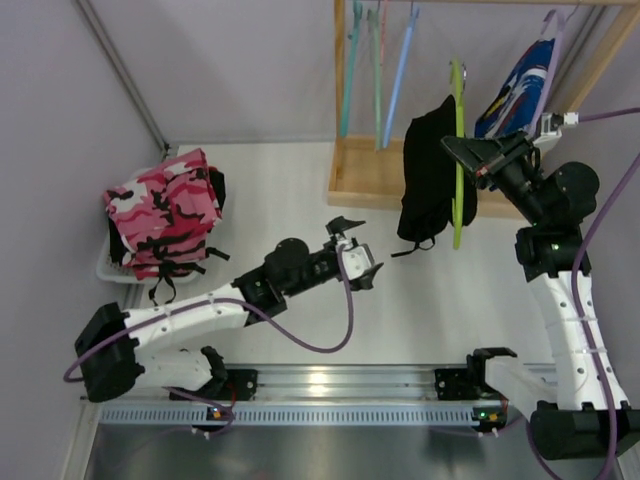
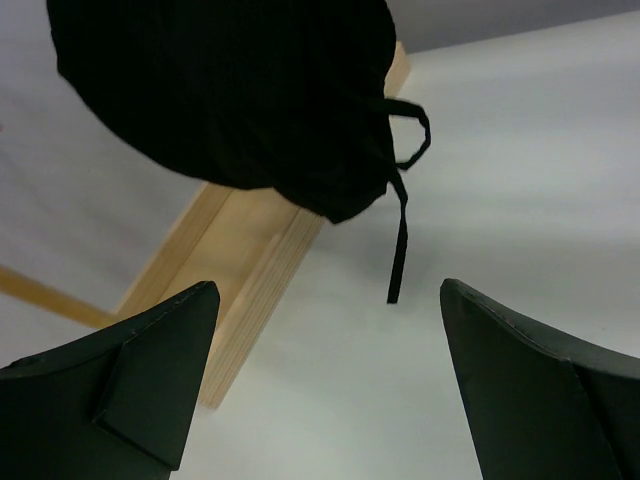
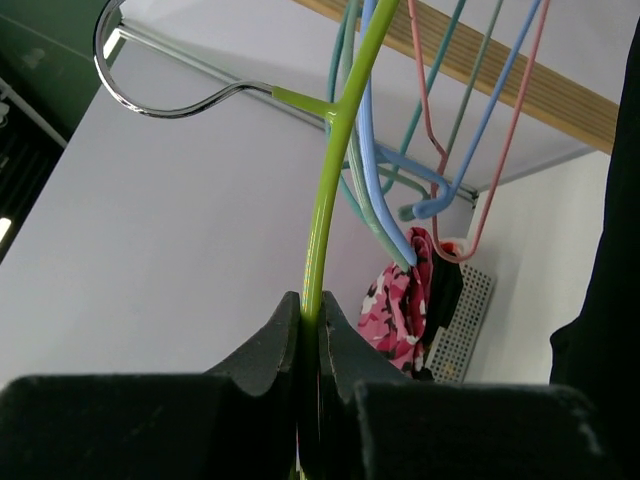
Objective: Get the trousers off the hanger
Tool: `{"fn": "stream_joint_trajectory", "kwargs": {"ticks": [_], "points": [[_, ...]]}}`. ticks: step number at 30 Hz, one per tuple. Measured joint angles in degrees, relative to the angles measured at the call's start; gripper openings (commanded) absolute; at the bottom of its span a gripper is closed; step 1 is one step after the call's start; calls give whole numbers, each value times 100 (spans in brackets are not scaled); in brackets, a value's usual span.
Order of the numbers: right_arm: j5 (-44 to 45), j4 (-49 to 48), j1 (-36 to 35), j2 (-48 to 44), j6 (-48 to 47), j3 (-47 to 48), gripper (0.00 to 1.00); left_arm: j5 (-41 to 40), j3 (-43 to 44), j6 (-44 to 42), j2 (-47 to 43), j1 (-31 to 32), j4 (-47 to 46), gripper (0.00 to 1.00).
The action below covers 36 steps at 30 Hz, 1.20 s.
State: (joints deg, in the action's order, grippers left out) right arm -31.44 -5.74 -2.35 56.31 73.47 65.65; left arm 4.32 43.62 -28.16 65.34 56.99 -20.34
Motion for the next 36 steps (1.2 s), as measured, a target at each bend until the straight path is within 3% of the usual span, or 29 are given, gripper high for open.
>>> {"fn": "stream_joint_trajectory", "kwargs": {"ticks": [7, 20, 24, 30, 31, 32, 36], "points": [[94, 584, -17, -269, -345, -166, 0, -389, 973, 577, 1657, 400, -1021, 98], [173, 981, -17, -302, -498, -267, 0, -822, 2240, 911, 3178, 870, -2238, 97], [164, 1001, -17, -302, -496, -267, 0, -1086, 2391, 833, 3473, 861, -2402, 85], [153, 1012, -17, -304, -494, -267, 0, -1346, 2524, 638, 3744, 813, -2555, 57], [149, 1012, -17, -304, -494, -267, 0, -1366, 2524, 619, 3744, 796, -2583, 51], [144, 1010, -17, -304, -494, -267, 0, -1379, 2524, 597, 3744, 778, -2605, 38], [131, 1010, -17, -304, -487, -267, 0, -1399, 2514, 509, 3735, 719, -2621, 20]]}}
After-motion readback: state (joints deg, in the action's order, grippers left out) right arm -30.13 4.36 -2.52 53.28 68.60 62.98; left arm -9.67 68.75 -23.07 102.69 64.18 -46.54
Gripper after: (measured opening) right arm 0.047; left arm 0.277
